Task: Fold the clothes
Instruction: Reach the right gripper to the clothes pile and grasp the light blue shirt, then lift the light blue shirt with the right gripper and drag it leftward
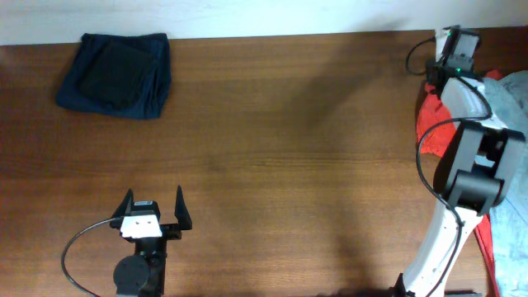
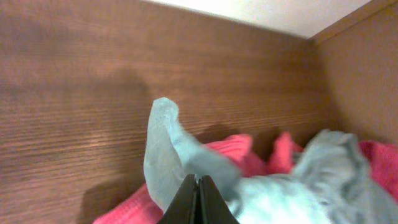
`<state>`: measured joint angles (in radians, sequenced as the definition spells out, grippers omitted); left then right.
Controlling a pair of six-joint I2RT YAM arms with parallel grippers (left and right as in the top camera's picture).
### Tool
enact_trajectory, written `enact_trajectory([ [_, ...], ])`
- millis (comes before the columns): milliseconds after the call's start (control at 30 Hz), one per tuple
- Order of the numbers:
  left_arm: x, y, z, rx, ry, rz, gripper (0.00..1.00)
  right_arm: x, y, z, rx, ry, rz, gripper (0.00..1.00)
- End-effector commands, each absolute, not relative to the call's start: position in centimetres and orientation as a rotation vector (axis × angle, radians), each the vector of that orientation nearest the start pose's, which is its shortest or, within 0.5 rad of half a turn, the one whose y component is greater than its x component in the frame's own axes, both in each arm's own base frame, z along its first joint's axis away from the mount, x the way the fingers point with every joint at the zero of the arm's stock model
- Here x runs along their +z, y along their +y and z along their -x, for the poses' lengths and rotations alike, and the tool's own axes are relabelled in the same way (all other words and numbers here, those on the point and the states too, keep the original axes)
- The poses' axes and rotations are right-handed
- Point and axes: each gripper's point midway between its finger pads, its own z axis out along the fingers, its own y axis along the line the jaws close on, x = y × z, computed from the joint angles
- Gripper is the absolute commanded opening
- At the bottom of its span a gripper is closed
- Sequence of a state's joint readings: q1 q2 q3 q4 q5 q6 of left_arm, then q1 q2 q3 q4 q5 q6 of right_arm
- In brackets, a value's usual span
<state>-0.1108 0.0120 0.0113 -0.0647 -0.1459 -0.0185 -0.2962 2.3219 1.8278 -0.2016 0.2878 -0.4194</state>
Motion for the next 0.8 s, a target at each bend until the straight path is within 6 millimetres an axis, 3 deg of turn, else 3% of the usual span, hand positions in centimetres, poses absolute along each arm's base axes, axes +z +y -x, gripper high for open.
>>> enact_trajectory([
  [0,16.0,-0.2,-24.6,0.029,1.636,0.021,1.0,17.6,-23.1,-58.4,-0.694,2.192,-0.08,0.04],
  [167,16.0,-0.2,-24.6,0.029,1.636,0.021,0.99,22.9,-22.3,-56.5,-0.658,2.147,-0.139,0.04],
  [400,16.0,-0.2,-24.6,0.029,1.636,0.021,0.99,29.8,-18.8,-53.5,-0.61,2.102,-0.086,0.04],
  [600,16.0,-0.2,-24.6,0.029,1.636,0.021,0.99,32.5,-13.6,-52.0,-0.557,2.103,0.007,0.04],
  [767,16.0,-0.2,-24.6,0.029,1.636,0.021,0.99,33.2,-6.3,-51.5,-0.473,2.115,0.157,0.04],
])
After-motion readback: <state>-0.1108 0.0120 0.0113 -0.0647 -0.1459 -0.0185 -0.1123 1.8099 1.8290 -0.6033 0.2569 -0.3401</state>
